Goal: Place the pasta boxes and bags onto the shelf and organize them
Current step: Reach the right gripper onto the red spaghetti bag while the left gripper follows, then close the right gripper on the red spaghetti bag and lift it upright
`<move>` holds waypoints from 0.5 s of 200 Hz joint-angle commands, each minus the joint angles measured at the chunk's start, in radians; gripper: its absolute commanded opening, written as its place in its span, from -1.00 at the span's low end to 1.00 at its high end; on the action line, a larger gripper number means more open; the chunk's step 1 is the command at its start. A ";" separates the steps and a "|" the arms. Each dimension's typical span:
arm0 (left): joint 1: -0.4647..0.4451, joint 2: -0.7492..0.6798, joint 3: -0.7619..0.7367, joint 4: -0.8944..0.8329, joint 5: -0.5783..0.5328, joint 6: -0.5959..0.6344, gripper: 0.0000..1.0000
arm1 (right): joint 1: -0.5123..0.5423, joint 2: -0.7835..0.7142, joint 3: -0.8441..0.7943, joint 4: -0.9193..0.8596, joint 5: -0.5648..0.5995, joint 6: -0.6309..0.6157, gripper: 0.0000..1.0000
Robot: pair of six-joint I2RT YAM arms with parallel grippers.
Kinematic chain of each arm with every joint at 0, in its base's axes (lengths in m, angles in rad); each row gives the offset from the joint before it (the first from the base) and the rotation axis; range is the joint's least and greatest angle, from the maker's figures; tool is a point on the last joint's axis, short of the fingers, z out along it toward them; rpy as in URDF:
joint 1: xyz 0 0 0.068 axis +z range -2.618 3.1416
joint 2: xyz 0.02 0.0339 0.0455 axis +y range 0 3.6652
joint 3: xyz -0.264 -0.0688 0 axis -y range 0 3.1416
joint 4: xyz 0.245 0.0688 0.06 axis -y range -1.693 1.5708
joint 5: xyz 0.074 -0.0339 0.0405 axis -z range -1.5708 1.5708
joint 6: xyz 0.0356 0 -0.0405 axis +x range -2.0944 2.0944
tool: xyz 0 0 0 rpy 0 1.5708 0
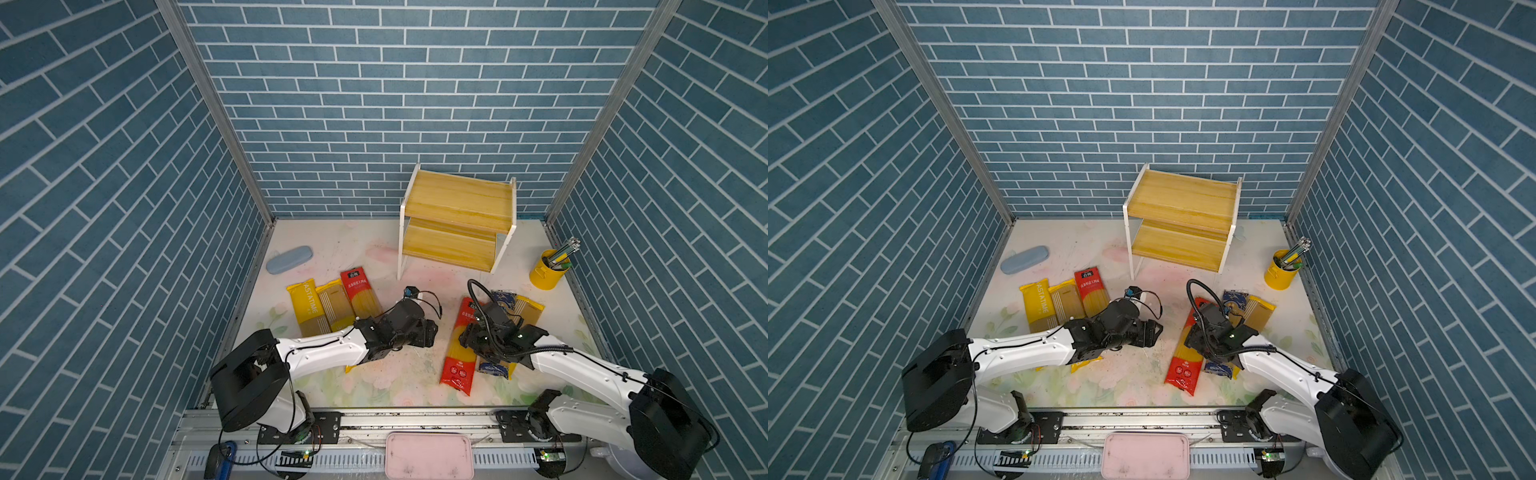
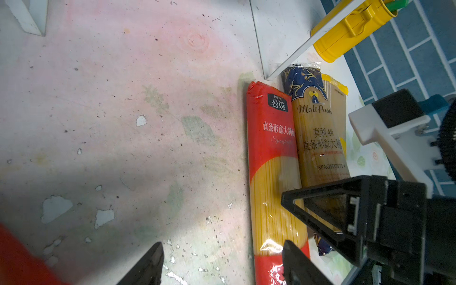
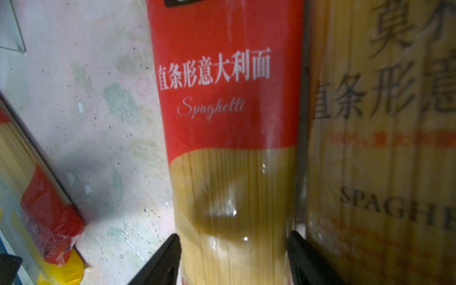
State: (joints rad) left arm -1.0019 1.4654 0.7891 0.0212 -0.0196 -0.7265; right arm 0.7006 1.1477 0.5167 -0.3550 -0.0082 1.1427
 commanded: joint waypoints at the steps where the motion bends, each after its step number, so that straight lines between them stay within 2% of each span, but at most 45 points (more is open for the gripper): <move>1: -0.006 0.006 0.023 0.010 -0.004 0.002 0.52 | -0.004 0.049 -0.011 0.034 -0.013 0.030 0.43; 29: -0.005 0.002 0.022 0.011 -0.016 0.010 0.52 | 0.003 0.118 0.046 -0.016 0.031 -0.041 0.42; 55: -0.006 0.010 0.025 0.014 -0.016 0.008 0.51 | 0.031 0.209 0.138 -0.113 0.124 -0.133 0.38; 100: -0.005 0.022 0.012 0.028 -0.022 0.005 0.51 | 0.065 0.335 0.251 -0.127 0.139 -0.254 0.25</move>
State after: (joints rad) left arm -1.0019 1.4715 0.7925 0.0345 -0.0250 -0.7261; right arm 0.7429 1.4143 0.7044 -0.4335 0.0761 0.9955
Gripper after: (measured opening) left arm 0.759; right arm 0.639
